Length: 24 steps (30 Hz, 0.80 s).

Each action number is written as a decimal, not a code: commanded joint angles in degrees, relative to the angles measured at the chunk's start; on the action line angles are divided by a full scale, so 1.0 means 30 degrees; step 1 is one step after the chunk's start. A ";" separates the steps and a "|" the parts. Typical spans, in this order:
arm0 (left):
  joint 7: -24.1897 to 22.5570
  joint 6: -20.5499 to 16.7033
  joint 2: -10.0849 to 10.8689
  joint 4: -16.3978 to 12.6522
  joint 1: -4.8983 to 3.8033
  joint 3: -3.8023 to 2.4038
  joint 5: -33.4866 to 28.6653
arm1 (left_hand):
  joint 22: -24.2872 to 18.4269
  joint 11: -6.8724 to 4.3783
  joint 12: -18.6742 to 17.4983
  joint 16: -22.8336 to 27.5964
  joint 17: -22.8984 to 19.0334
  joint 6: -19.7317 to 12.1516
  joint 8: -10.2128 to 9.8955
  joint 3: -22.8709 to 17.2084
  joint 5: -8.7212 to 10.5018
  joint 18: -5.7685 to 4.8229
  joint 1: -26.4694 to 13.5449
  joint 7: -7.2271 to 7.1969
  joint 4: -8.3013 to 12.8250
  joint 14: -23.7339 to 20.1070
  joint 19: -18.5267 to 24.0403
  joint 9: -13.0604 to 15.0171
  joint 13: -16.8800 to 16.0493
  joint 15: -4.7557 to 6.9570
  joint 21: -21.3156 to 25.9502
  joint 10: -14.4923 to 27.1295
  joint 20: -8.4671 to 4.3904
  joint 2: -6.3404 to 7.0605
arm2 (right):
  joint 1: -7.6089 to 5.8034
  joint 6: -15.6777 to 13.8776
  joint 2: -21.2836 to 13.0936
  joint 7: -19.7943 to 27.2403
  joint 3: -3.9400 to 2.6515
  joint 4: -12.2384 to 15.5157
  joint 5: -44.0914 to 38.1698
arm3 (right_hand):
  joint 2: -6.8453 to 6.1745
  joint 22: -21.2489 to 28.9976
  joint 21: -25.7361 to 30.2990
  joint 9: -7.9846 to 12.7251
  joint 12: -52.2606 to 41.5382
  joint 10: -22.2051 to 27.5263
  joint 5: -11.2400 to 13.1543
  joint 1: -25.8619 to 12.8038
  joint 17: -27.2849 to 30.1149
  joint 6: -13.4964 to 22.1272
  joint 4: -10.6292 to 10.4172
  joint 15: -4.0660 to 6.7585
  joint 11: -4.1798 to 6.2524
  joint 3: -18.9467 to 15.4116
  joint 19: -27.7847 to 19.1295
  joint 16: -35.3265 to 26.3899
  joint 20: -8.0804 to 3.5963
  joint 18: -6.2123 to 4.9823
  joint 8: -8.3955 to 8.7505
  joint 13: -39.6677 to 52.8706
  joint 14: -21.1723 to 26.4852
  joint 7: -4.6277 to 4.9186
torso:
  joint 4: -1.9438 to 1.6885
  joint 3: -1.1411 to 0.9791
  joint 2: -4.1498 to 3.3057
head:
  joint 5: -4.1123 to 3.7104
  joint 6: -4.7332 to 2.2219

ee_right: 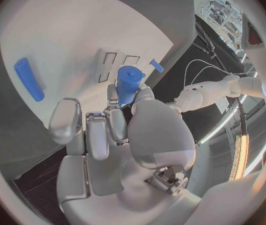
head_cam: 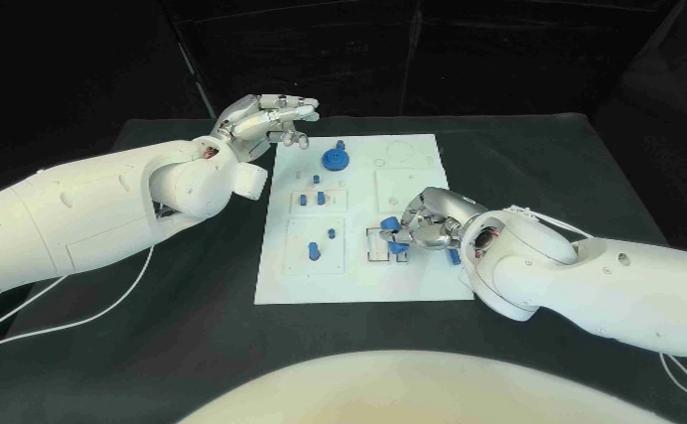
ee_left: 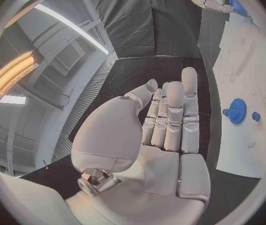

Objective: Assemble the parts on the task board

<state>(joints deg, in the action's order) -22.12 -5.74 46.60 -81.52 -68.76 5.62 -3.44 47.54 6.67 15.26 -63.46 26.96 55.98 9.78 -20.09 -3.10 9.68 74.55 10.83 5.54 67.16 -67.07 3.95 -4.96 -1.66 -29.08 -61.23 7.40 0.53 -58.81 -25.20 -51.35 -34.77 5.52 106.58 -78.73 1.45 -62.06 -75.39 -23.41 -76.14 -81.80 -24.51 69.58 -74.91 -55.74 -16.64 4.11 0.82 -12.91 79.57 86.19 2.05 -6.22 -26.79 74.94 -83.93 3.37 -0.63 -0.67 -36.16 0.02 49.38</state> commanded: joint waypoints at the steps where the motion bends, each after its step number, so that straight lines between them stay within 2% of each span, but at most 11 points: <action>1: -0.0076 0.0187 0.0004 -0.0058 -0.0035 -0.0018 0.0168 | -0.0030 -0.0045 0.0131 0.0027 -0.0025 -0.0177 0.0132 -0.0155 -0.0073 0.0242 -0.0105 0.0001 0.0014 -0.0078 -0.0162 -0.0024 0.0019 -0.0033 0.0091 0.0119 0.0007 0.0063 | -0.0027 0.0349 0.0216 0.0021 -0.0011 -0.0156 0.0401 | 0.0072 -0.0023 -0.0133 -0.0066 0.0071 -0.0131 0.0252 -0.0118 -0.2166 -0.0186 -0.0001 0.0180 0.0040 -0.0168 0.0071 0.0035 -0.0114 0.0308 -0.0086 0.0563 -0.1473 -0.0025 | 0.0033 -0.0006 -0.0007 | 0.0029 -0.0007; 4: -0.0096 0.0221 -0.0013 -0.0075 -0.0037 -0.0018 0.0440 | -0.0030 -0.0038 0.0144 0.0022 -0.0025 -0.0184 0.0141 -0.0161 -0.0068 0.0243 -0.0114 0.0008 0.0013 -0.0080 -0.0170 -0.0024 0.0022 -0.0033 0.0091 0.0132 0.0008 0.0065 | -0.0027 0.0601 0.0492 -0.0006 -0.0011 -0.0347 0.0414 | 0.0234 -0.0047 -0.0145 -0.0188 0.0086 -0.0160 0.0781 -0.0265 -0.2189 -0.0200 -0.0012 0.0198 0.0057 -0.0303 0.0075 0.0036 -0.0135 0.0313 -0.0071 0.0600 -0.1477 -0.0042 | 0.0040 -0.0022 -0.0001 | 0.0093 0.0018; 10: -0.0092 0.0265 -0.0054 -0.0073 -0.0038 -0.0019 0.0574 | -0.0030 -0.0036 0.0145 0.0024 -0.0031 -0.0185 0.0142 -0.0160 -0.0066 0.0242 -0.0120 0.0010 0.0010 -0.0083 -0.0171 -0.0024 0.0022 -0.0034 0.0091 0.0134 0.0008 0.0067 | -0.0029 0.0909 0.0751 -0.0040 -0.0012 -0.0591 0.0420 | 0.0366 -0.0050 -0.0144 -0.0315 0.0110 -0.0181 0.1252 -0.0393 -0.2169 -0.0214 -0.0011 0.0207 0.0068 -0.0463 0.0072 0.0018 -0.0147 0.0314 -0.0050 0.0634 -0.1472 -0.0053 | 0.0034 -0.0028 0.0000 | 0.0146 0.0045; 24: -0.0059 0.0278 -0.0034 -0.0095 -0.0043 -0.0019 0.0624 | -0.0030 -0.0036 0.0145 0.0024 -0.0031 -0.0185 0.0142 -0.0160 -0.0066 0.0242 -0.0120 0.0010 0.0010 -0.0083 -0.0171 -0.0024 0.0022 -0.0034 0.0091 0.0134 0.0008 0.0067 | -0.0032 0.1103 0.1040 -0.0084 -0.0012 -0.0984 0.0287 | 0.0619 -0.0050 -0.0124 -0.0801 0.0335 -0.0172 0.4289 -0.1127 -0.2086 -0.0221 -0.0019 0.0205 0.0064 -0.1307 0.0045 -0.0066 -0.0150 0.0311 0.0073 0.0664 -0.1453 -0.0057 | 0.0034 -0.0008 -0.0001 | 0.0273 0.0097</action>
<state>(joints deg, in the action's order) -22.10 -5.61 46.50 -81.67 -68.78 5.61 -2.02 47.54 6.66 15.54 -63.46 26.96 55.98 10.00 -20.25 -3.10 9.68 74.55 10.83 5.70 67.16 -67.07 3.95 -4.96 -1.66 -29.08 -61.23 7.40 0.53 -58.81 -22.40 -48.28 -35.02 5.52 103.61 -77.57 3.36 -62.14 -75.61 -25.76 -75.32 -82.00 -11.96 66.62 -74.91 -56.21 -16.68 4.32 1.03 -16.59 79.78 86.19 1.84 -6.22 -26.95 74.93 -84.15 2.97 -0.52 -0.71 -36.16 0.77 49.69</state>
